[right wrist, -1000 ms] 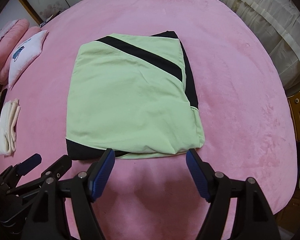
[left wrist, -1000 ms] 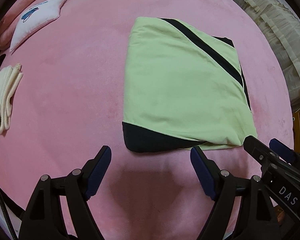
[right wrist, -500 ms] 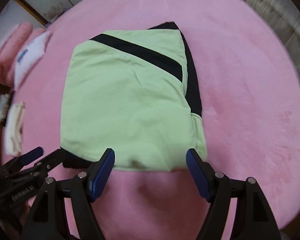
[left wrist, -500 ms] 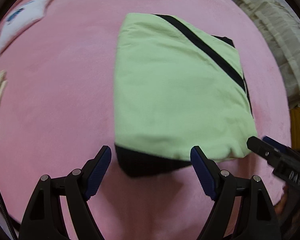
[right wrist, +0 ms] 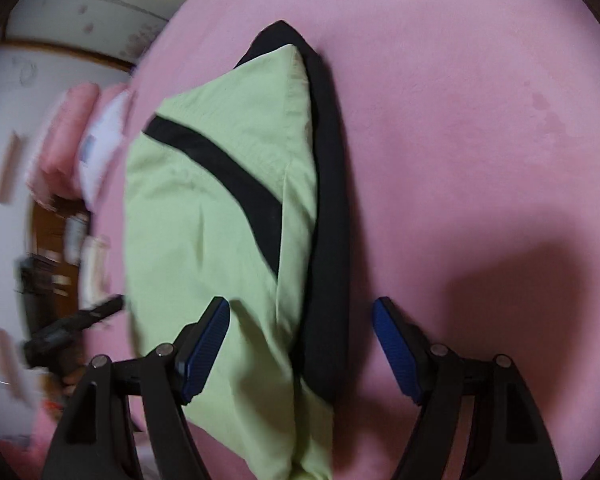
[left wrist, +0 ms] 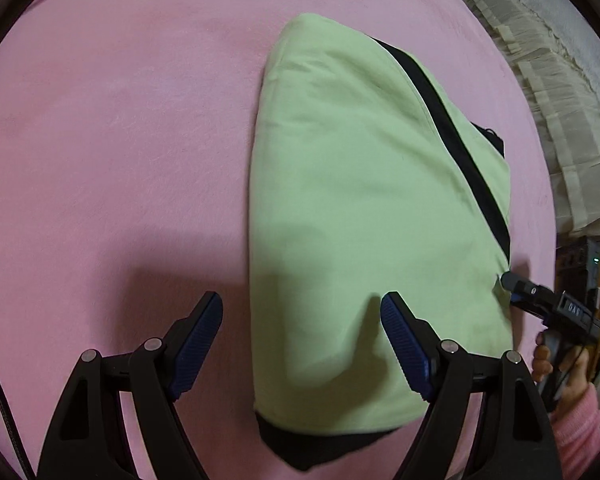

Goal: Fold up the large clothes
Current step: 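Grasp the folded bundle with both grippers and lift it off the bed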

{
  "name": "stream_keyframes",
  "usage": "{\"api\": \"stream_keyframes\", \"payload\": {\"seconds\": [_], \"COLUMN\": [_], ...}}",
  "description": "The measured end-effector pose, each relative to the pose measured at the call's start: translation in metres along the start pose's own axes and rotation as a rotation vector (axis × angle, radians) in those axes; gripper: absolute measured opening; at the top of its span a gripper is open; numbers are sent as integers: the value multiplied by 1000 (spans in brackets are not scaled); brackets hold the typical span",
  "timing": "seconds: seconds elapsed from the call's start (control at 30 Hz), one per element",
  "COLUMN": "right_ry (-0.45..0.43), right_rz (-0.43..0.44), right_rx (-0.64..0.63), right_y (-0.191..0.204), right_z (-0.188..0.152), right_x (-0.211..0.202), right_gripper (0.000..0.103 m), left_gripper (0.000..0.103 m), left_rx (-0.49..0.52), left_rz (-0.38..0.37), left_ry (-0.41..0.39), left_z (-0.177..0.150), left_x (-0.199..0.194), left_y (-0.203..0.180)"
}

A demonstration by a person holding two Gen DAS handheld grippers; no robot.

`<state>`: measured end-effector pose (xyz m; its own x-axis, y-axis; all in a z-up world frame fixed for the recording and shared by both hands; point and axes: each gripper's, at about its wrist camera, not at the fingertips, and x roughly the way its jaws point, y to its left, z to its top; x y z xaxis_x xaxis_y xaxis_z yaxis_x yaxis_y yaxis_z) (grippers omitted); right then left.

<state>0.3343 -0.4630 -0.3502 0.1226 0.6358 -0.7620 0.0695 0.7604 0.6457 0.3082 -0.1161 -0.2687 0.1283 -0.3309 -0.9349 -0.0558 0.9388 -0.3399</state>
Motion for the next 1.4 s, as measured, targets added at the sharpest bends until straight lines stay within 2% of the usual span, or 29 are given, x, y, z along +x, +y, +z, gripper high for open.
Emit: {"api": "stream_keyframes", "payload": {"seconds": [0.07,0.17,0.27,0.33,0.4,0.43,0.47,0.53,0.57,0.6,0.63,0.7,0.87,1.0,1.1,1.2,1.3,1.4], "right_ry": [3,23,59,76,90,93,95,87,76,63,52,37,31,63,107,150,188,223], "right_rz": [149,291,313,306,286,273,252,230,240,255,284,310,245,235,240,240,230,231], "right_rx": [42,89,83,57,30,22,13,12,11,2,-6,-19,-67,-63,-61,-88,-153,-231], "right_y": [-11,-18,-11,-2,9,11,14,16,17,20,24,34,69,86,102,131,170,214], "right_z": [11,22,29,28,30,29,29,27,25,23,20,14,-16,-58,-92,-122,-143,-160], "right_x": [5,16,29,36,43,44,45,46,44,41,36,29,5,-24,-46,-63,-66,-62], "right_gripper": [75,75,75,72,64,51,29,19,15,14,13,12,11,11,11,11,11,11], "left_gripper": [80,80,80,80,79,76,73,52,45,34,27,23,20,20,20,20,20,20], "left_rx": [-23,-103,-151,-159,-147,-141,-138,-144,-149,-164,-178,-215,-217,-276,-280,-314,-346,-386], "left_rz": [-49,-123,-203,-213,-204,-191,-185,-182,-202,-229,-245,-258,-166,-165,-164,-177,-167,-168], "left_ry": [21,42,44,58,44,31,17,-17,-38,-54,-61,-78,-45,-5,15,26,29,5], "left_z": [9,21,29,33,36,35,33,26,22,17,15,7,-24,-77,-113,-150,-173,-193], "left_x": [10,27,37,43,46,45,43,35,28,22,20,7,-20,-55,-85,-118,-147,-186], "left_y": [7,18,24,23,19,16,14,14,17,20,21,22,1,-2,-7,3,21,56]}}
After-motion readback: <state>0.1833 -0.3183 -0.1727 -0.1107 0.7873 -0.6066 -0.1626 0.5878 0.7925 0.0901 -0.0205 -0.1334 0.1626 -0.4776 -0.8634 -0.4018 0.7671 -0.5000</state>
